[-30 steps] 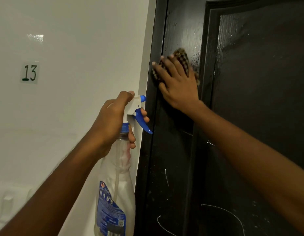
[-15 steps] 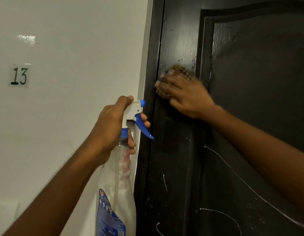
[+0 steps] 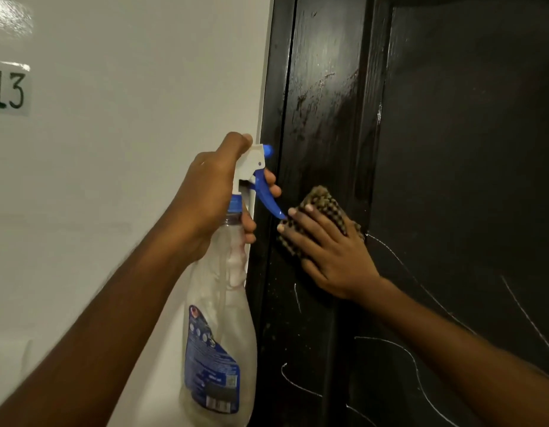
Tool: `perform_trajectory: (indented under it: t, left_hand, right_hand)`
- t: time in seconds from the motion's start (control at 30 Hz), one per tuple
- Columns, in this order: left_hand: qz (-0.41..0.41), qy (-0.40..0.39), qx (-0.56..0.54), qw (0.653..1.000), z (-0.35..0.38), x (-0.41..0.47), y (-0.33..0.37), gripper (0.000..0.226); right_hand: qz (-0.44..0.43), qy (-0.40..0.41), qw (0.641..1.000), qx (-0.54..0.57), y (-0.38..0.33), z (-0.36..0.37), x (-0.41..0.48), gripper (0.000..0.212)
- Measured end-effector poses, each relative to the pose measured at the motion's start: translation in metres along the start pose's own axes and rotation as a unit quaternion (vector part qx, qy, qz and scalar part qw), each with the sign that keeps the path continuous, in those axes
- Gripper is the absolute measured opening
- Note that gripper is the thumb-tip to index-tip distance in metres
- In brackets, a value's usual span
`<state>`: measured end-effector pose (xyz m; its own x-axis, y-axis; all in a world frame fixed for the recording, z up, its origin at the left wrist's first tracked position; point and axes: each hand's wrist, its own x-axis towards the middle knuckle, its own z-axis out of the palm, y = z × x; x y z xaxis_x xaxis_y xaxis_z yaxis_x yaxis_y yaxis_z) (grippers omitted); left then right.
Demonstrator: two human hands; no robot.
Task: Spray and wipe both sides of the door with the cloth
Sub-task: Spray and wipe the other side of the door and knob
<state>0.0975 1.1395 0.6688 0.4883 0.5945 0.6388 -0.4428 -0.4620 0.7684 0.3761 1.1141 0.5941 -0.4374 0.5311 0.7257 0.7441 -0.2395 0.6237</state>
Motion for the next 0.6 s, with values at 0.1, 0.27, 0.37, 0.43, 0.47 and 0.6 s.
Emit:
perform_trajectory:
  t: [0.1, 0.27, 0.37, 0.43, 0.47, 0.6]
  left_hand:
    - [0.001, 0.000, -0.003, 1.000, -0.001, 0.000, -0.001, 0.056]
    - [-0.001, 0.002, 0.002, 1.000, -0.001, 0.002, -0.002, 0.056]
    - [0.003, 0.007, 0.014, 1.000, -0.002, 0.003, -0.003, 0.056]
    - [0.000, 0.012, 0.028, 1.000, 0.000, 0.000, -0.006, 0.056]
    - [-0.003, 0.013, 0.037, 0.999, 0.001, -0.004, -0.009, 0.057]
    - [-0.039, 0.012, 0.070, 0.997, 0.009, -0.026, -0.027, 0.058]
  right_hand:
    - [-0.053, -0.035, 0.998, -0.010, 0.025, -0.007, 0.009, 0.063]
    - [0.096, 0.060, 0.994, -0.004, 0.078, -0.034, 0.095, 0.062]
    - [0.175, 0.066, 0.982, 0.013, 0.073, -0.035, 0.117, 0.062]
    - [0.177, 0.065, 0.982, 0.023, 0.064, -0.032, 0.109, 0.062]
    - [0.166, 0.062, 0.984, 0.023, 0.061, -0.030, 0.100, 0.062]
    - [0.118, 0.036, 0.992, 0.033, 0.053, -0.026, 0.070, 0.059]
